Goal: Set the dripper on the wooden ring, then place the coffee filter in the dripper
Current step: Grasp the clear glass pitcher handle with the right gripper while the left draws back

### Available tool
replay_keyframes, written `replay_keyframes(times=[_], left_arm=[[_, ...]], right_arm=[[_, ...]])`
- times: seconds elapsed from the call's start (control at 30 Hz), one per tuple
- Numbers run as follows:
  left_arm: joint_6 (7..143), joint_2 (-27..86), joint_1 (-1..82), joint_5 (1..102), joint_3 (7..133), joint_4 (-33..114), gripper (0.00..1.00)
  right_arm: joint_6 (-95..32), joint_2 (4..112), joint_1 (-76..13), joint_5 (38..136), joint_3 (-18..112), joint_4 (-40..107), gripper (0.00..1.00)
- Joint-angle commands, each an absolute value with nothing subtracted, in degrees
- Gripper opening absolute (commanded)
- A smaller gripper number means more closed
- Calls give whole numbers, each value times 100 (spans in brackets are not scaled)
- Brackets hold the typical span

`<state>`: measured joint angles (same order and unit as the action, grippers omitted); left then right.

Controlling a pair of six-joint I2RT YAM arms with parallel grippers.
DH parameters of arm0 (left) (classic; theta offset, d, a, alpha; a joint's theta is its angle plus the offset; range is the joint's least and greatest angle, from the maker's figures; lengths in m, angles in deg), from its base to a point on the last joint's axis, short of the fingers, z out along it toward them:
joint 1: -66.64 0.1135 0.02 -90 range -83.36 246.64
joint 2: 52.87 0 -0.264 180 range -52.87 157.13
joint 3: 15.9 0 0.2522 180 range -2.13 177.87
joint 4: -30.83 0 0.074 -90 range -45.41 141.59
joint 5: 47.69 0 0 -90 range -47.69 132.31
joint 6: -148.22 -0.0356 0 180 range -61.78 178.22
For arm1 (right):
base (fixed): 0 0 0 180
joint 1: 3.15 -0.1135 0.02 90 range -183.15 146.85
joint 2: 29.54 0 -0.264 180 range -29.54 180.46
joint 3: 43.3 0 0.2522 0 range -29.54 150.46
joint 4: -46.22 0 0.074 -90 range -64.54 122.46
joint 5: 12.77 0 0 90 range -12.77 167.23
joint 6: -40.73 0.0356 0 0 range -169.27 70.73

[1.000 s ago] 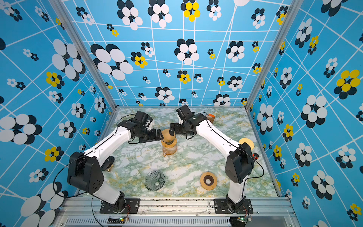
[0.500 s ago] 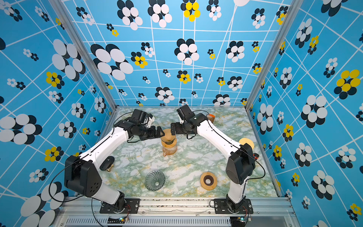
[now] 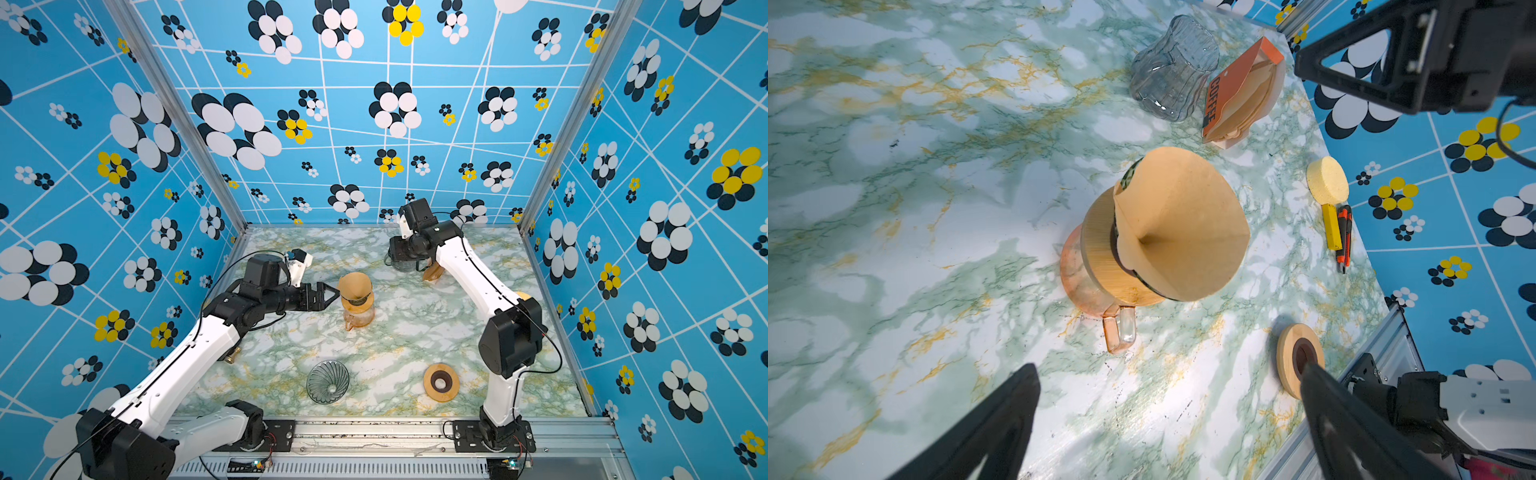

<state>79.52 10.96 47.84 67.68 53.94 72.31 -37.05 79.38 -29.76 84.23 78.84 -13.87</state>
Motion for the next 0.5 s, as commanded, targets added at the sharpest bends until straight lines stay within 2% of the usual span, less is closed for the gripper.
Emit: replay_keyframes(times=[0.0, 0.2, 0.47], left_arm=[[7995, 784, 4816, 6891, 5164, 7047, 99], [8052, 654, 4812, 6850, 5061, 7186, 99], [8103, 529, 4812, 6900, 4936, 7245, 99]], right_arm=[[-4474, 8404, -2926, 8308, 8490, -2061, 49], [-4647, 9470, -2899, 7729, 10033, -3035, 41], [-4617, 10136, -2894, 7338, 10505, -2921, 34]])
